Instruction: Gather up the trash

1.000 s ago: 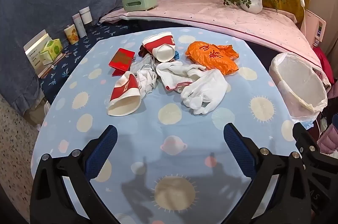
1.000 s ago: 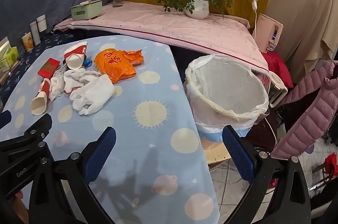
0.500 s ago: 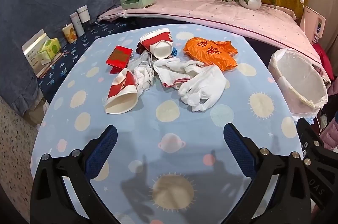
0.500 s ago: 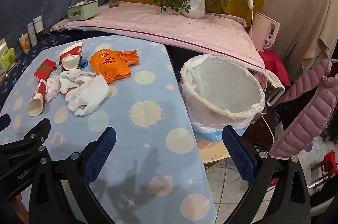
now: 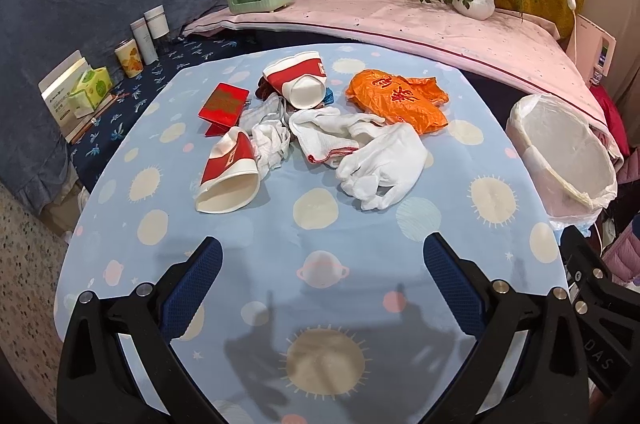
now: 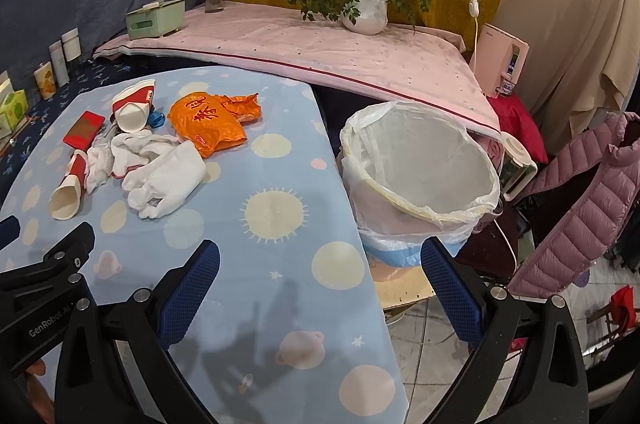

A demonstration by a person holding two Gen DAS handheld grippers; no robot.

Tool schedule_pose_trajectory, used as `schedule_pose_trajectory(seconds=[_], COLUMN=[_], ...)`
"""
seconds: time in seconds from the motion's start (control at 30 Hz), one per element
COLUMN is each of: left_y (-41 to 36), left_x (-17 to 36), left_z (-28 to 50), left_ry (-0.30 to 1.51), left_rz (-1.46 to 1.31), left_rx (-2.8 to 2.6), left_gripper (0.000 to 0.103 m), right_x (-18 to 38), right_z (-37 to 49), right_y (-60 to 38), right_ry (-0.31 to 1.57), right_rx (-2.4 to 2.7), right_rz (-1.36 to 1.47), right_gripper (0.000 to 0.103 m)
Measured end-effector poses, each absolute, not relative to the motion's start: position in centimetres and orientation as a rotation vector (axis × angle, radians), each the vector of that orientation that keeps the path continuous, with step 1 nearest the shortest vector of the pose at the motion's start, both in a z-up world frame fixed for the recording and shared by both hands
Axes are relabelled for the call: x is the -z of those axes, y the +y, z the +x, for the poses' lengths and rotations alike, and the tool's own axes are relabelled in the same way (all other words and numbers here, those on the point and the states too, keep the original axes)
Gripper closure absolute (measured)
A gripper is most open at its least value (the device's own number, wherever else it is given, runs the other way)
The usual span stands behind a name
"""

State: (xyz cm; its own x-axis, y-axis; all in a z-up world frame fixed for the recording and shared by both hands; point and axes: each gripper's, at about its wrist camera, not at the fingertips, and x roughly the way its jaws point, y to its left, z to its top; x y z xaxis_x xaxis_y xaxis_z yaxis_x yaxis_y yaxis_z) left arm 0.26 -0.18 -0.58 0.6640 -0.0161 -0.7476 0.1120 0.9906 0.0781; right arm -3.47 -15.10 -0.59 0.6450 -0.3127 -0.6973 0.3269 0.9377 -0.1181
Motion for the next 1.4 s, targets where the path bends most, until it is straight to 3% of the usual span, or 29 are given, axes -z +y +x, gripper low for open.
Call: schedule_pose_trajectory(seconds=[1.4], left_y=[-0.45], left_x=[0.16], left_z=[-0.12], left_ry=[0.798], left_rz=[0.106], left_rx=[0.082], left_gripper=[0.007], right_x=[-0.02], right_z=[-3.64], right_y=[-15.56], right_ry=[0.782], right_rx=[0.367], right_rz=[0.018], right_gripper=[0.007])
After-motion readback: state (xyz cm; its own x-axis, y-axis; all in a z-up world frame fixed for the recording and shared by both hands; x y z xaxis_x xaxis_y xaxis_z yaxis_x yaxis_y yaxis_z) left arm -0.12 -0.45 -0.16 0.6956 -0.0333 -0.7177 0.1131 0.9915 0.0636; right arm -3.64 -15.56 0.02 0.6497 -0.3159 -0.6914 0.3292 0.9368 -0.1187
